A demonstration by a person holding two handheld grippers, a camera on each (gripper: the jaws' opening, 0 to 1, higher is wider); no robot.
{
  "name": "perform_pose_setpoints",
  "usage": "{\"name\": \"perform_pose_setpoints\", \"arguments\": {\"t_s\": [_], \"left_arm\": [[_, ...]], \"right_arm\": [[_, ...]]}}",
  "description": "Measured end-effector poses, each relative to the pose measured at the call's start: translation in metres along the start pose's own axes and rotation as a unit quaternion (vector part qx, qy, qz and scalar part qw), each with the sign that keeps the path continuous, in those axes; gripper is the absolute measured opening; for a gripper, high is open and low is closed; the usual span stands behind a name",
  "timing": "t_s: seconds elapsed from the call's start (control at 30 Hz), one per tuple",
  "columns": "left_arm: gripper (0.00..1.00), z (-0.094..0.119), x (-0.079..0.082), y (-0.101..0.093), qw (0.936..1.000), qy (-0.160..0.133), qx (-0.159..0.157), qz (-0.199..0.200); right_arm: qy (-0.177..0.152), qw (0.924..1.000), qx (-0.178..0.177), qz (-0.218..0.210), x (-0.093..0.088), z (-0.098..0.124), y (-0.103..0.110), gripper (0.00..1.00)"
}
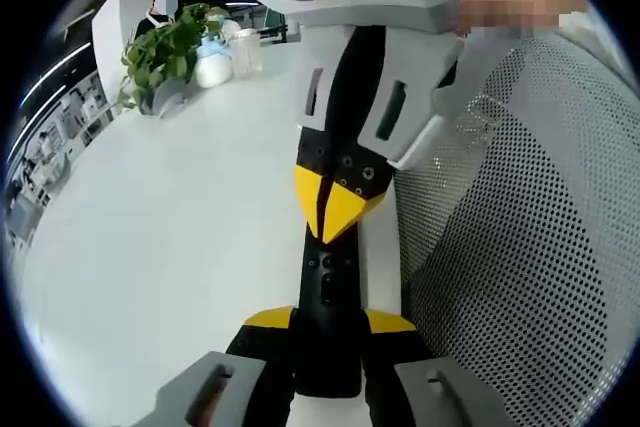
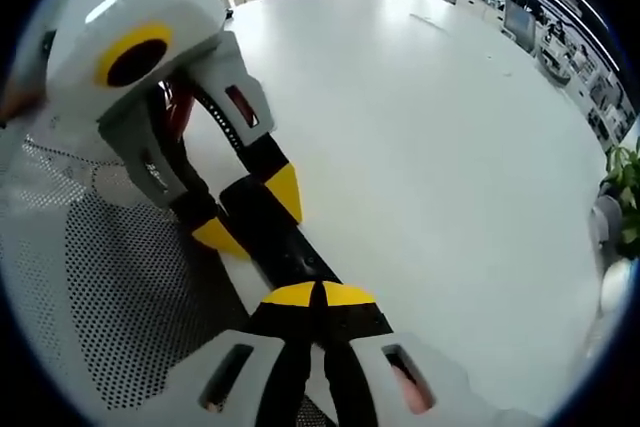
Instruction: Press the specified remote control buttons in sequence, fully releasing each button before pressing the next.
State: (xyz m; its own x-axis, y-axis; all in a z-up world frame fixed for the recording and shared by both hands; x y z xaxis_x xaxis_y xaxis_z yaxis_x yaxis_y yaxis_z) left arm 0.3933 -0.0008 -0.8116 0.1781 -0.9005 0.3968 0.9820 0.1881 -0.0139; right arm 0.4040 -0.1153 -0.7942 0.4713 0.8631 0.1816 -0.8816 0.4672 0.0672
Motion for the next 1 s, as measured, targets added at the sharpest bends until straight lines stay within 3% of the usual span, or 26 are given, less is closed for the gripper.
{"name": "perform_pose_setpoints", "arguments": {"t_s": [0.33, 0.73, 1.0], "left_arm": [[0.25, 0.0, -0.0004, 0.0, 1.0, -0.002, 0.0, 0.001], [0.25, -0.0004, 0.0007, 0.0003, 1.0, 0.0, -0.001, -0.003], [0.25, -0.0004, 0.0007, 0.0001, 1.0, 0.001, -0.001, -0.003]], "right_arm": [[0.003, 0.9998, 0.017, -0.003, 0.0009, 0.0004, 0.0048, 0.0], [0.01, 0.9999, 0.01, 0.008, 0.0019, -0.0008, 0.0071, 0.0], [0.015, 0.998, -0.011, 0.061, 0.0031, -0.0014, 0.0094, 0.0]]}}
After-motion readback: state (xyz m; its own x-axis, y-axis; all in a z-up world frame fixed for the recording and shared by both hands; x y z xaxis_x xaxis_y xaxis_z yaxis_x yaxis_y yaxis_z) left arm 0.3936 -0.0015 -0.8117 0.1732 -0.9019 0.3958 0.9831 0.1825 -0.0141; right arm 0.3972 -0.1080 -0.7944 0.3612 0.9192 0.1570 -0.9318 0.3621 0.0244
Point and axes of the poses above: the point that each gripper's makers call its tool centre point, and the gripper's own axes: z roughly backward along the fingers, y roughly to its left, x roughly out of its top, the point moved 8 cm from there along z, roughly backward along the fingers, and after that the axes turned 15 degrees about y, right-handed, at the moved point
